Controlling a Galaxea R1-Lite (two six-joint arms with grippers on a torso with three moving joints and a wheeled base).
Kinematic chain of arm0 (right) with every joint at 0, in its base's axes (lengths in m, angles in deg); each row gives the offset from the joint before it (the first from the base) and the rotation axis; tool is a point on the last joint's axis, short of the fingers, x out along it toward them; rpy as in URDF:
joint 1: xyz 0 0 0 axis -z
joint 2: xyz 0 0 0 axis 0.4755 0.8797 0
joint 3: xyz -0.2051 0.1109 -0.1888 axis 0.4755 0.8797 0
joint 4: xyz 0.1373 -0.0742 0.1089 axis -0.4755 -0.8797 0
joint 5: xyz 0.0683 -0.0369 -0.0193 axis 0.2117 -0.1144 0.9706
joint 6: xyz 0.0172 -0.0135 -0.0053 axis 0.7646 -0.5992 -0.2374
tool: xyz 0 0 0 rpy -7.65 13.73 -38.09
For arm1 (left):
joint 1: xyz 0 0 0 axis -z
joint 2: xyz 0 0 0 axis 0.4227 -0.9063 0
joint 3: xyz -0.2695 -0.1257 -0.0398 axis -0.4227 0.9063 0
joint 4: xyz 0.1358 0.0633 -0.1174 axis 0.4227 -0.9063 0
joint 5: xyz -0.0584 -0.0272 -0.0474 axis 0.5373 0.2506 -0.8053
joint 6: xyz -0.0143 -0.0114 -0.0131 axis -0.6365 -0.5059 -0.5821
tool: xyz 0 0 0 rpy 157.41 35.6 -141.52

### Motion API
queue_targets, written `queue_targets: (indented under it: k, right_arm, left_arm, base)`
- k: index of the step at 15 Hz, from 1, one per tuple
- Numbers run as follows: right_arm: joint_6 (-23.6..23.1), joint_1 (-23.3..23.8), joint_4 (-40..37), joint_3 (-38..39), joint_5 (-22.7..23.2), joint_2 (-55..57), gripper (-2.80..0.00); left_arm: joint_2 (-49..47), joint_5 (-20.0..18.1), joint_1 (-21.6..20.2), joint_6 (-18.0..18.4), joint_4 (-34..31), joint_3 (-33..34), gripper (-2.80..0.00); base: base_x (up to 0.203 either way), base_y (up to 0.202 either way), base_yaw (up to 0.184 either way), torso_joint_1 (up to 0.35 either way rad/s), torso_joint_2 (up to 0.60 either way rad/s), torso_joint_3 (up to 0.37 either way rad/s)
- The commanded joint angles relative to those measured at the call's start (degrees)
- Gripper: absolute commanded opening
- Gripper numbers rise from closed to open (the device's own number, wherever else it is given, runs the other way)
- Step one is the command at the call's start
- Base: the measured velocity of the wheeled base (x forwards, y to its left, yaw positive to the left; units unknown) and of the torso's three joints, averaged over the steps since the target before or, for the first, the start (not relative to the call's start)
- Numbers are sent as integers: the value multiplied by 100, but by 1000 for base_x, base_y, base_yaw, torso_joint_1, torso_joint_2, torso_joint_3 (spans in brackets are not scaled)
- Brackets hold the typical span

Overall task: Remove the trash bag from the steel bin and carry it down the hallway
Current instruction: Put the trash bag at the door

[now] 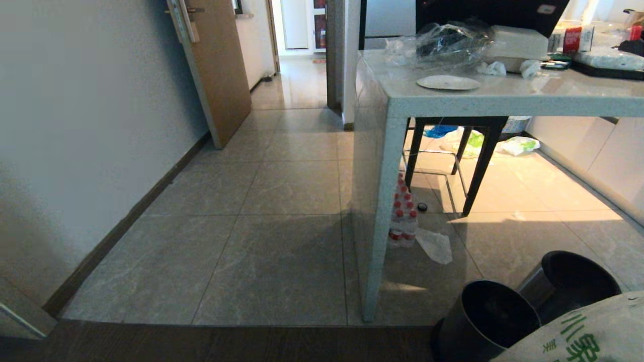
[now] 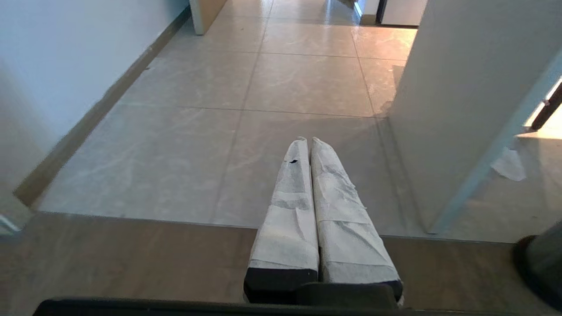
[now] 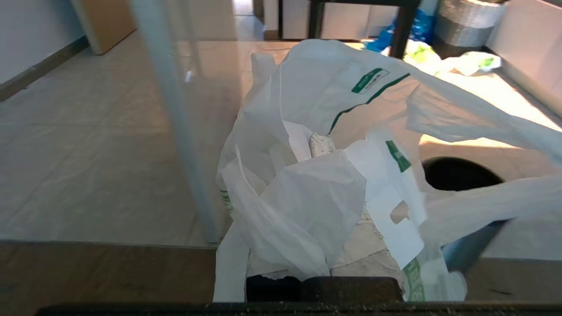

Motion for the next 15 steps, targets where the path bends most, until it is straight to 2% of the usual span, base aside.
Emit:
queue_targets:
  k: [1, 15]
  right_arm:
    - [-1, 3, 9, 229, 2, 7, -280]
    - [-5, 3, 9, 229, 2, 7, -280]
  left_arm:
    - [0, 2, 0, 17, 4, 0, -280]
    - [0, 2, 0, 36, 4, 0, -280]
  base:
    - [0, 192, 2, 2, 4, 6]
    - [0, 193, 1, 3, 2, 3]
